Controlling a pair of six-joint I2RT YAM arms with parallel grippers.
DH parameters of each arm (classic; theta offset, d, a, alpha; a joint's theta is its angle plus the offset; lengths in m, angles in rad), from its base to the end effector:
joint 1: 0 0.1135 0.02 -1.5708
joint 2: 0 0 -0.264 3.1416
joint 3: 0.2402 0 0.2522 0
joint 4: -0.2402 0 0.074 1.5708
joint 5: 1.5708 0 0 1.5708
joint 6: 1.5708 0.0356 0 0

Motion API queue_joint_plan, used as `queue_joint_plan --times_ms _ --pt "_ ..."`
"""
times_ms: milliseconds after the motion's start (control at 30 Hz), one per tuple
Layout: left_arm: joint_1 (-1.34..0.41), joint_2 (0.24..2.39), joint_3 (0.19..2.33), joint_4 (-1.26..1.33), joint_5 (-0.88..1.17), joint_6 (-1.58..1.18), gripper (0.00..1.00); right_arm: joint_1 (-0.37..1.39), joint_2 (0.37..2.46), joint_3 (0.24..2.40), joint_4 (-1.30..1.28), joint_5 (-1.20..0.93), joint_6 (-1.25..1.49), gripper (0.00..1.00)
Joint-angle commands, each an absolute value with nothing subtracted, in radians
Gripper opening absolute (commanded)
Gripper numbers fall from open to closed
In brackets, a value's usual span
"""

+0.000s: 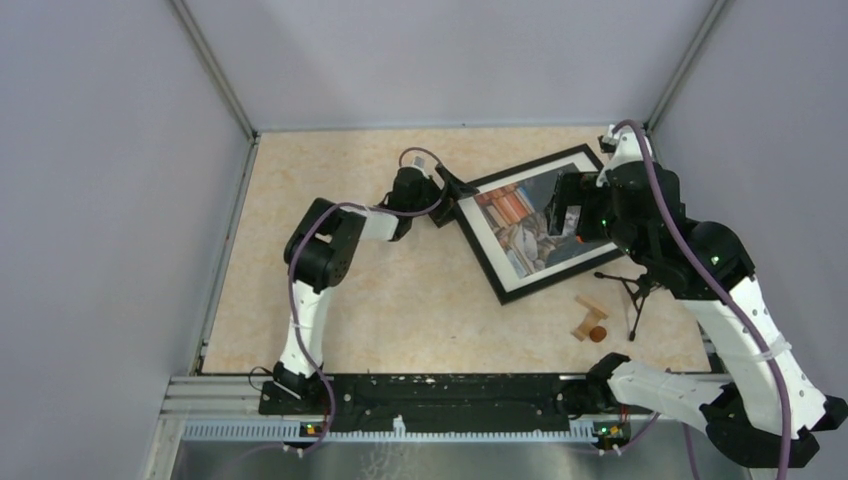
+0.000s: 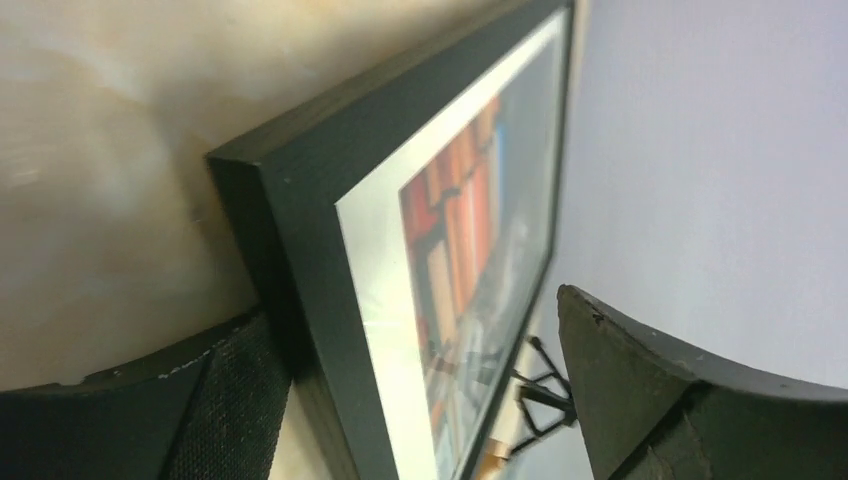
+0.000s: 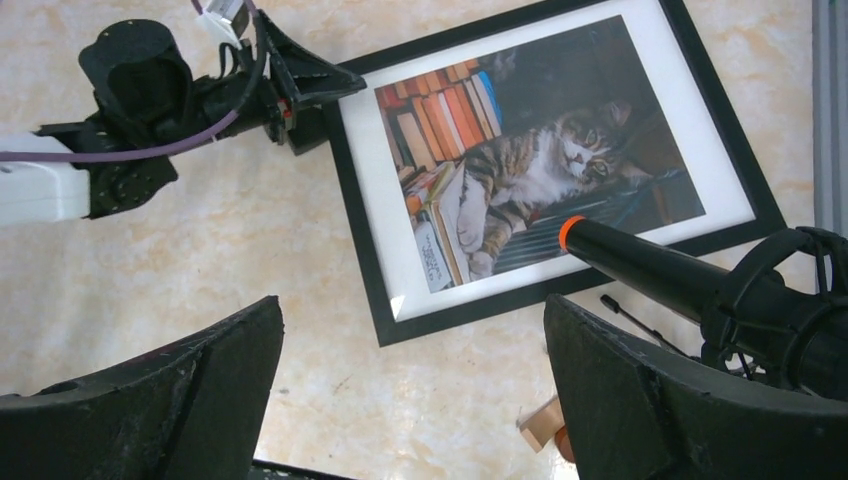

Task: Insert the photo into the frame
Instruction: Turn over the photo frame at the center of the board, then reset both arms

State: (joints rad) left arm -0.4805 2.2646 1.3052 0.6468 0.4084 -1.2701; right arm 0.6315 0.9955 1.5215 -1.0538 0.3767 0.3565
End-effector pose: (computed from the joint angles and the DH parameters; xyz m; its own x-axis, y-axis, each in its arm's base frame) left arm 0.4192 -0.2344 0.1175 -0.8060 -0.5684 -0.1652 -0.0356 0.3251 -0.9450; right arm 0.1293 0.0783 0.4559 -0.4830 0.0488 -0.8743 -0.1322 0.9829 0.1279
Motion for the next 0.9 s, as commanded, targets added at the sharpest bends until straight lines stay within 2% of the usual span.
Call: queue_joint_plan --times_ms 0,233,467,667,867 --pt "-0.444 2.046 1.303 0.147 0.228 -0.987 0.99 0.626 0.974 1.606 -1.081 0.375 0.339 0.99" --pt "-0.437 1.579 1.178 -0.088 0.013 -0.796 0.99 0.626 0.964 1.727 -1.124 0.336 0.32 0.99" --pt "-0.438 1.189 1.289 -0.159 0.14 -0.581 0.99 0.626 0.972 1.905 -1.169 0.309 0.327 0.99" --pt "-0.438 1.022 1.419 -0.151 0.144 -0.456 0.99 0.625 0.954 1.957 -1.12 0.32 0.32 0.99" --pt "-0.439 0.975 1.553 -0.16 0.105 -0.407 0.99 0.626 0.934 1.964 -1.055 0.338 0.306 0.99"
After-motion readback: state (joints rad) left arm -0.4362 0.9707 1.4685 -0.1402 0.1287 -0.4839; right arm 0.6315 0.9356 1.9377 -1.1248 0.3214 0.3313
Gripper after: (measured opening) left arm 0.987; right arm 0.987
